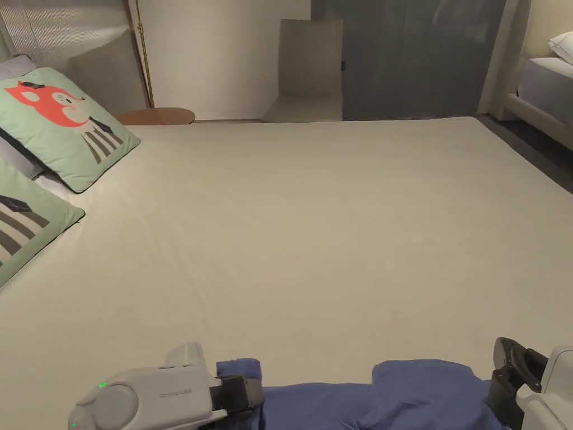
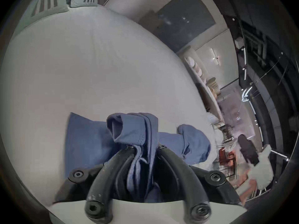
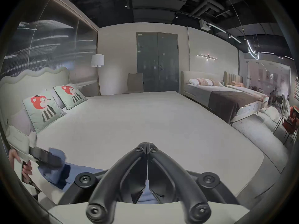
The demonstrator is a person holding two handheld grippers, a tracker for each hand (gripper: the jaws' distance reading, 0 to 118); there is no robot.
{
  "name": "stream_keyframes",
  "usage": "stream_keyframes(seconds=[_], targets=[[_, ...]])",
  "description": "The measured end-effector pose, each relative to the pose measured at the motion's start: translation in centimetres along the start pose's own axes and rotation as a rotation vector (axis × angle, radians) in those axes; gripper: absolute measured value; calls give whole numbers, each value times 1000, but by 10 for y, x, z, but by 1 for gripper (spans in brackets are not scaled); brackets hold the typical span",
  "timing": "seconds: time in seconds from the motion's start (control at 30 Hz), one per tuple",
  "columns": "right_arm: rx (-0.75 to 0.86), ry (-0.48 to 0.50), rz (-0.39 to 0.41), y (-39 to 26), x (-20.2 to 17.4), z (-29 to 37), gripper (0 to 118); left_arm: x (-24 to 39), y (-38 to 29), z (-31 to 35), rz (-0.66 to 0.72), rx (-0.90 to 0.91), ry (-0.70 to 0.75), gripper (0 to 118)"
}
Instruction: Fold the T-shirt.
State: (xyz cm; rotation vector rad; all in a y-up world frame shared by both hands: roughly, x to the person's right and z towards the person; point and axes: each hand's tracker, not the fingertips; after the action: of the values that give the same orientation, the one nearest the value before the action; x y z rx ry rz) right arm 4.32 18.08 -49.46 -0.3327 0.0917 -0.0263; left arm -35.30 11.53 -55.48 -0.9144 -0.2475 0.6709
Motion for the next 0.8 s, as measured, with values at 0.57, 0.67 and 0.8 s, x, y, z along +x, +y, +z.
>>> stream_keyframes(seconds=[0.57,0.67,0.8], targets=[[16,-42,-81,2,23,17,0,31,-25,5,-48,262,71,106],[14,-40,-83,0,25,19,0,35,-41,-1,-143,349,261,25],[14,-36,-88,2,24,21,0,51,-69,-26,-262,323,398,4]])
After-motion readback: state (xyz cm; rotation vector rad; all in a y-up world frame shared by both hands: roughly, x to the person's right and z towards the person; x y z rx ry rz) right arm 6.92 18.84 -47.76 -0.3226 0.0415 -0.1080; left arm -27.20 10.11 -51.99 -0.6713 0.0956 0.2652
